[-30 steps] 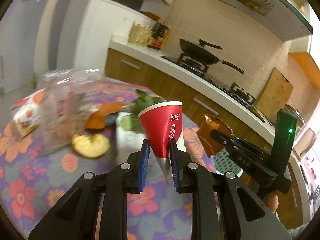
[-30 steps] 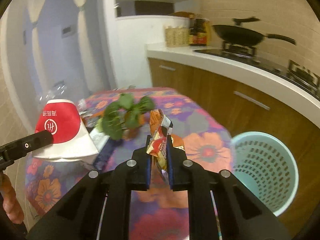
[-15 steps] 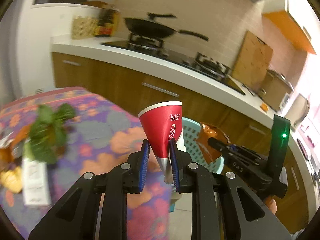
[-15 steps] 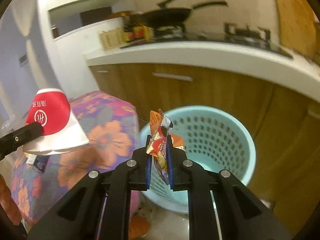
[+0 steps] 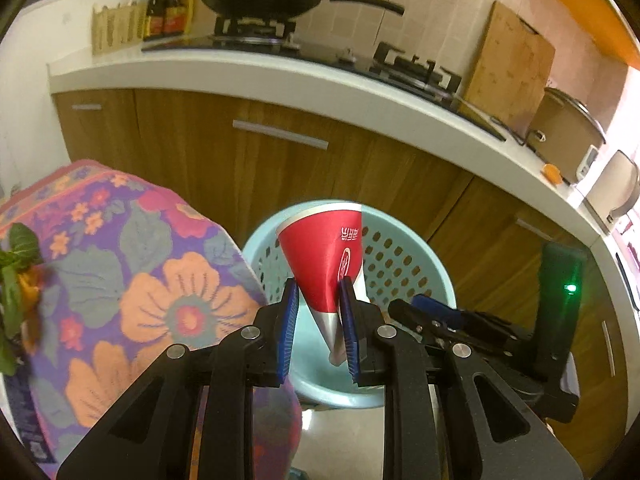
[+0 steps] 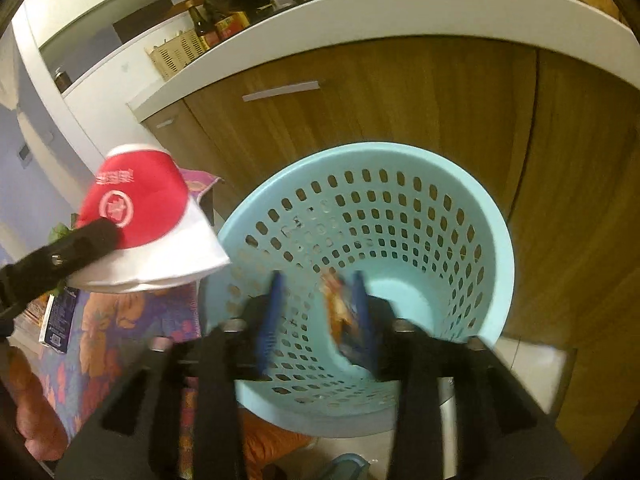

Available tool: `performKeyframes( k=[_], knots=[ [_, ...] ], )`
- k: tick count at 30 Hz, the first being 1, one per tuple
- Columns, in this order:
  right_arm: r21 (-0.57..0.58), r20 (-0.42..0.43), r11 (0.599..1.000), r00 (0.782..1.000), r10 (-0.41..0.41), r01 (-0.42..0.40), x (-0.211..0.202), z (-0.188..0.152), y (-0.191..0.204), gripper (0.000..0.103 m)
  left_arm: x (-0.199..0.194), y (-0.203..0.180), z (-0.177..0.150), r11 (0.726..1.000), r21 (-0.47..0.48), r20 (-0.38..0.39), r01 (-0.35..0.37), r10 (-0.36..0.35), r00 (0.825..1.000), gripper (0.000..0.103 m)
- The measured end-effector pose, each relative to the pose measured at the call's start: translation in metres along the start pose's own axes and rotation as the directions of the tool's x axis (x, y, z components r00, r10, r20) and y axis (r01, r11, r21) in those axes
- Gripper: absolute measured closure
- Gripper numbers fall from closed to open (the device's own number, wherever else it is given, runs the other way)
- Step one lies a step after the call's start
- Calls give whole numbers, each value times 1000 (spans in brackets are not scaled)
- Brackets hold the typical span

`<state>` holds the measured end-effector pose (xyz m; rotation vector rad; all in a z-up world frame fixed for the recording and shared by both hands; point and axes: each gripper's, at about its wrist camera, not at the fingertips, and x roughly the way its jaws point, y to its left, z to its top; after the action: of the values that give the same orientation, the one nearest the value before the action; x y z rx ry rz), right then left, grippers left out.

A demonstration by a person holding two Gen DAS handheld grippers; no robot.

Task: Collect trash
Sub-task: 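Drop the wrapper and the cup into the blue wastebasket with both grippers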

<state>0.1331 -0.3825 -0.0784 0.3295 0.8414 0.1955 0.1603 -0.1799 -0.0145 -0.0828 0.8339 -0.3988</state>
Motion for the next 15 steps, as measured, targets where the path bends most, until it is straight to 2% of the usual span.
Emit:
performKeyframes(
  k=[1, 7, 8, 9, 10, 15],
  knots=[
    [6, 10, 1000, 1000, 0, 0, -2, -1, -3, 49, 4, 0, 0, 1000, -2, -8, -2, 2, 1000, 83],
    [46, 33, 999, 999, 7, -9, -7, 5, -12, 49, 27, -2, -1, 1000, -5, -64, 24, -24, 998, 80],
    [47, 35, 999, 999, 5, -7, -7, 7, -12, 49, 31, -3, -2, 1000, -3, -73, 19, -19, 997, 76],
    [45, 38, 999, 999, 1, -3, -8, 7, -12, 49, 33, -3, -3, 1000, -1, -78, 17, -17, 997, 67],
    [42, 41, 999, 999, -1, 0, -10, 7, -11, 49, 34, -3, -5, 1000, 0, -76, 17, -17, 997, 64],
    [29, 55, 1000, 999, -1, 0, -17, 8, -3, 49, 28, 2, -13, 1000, -6, -73, 22, -22, 997, 64]
  ],
)
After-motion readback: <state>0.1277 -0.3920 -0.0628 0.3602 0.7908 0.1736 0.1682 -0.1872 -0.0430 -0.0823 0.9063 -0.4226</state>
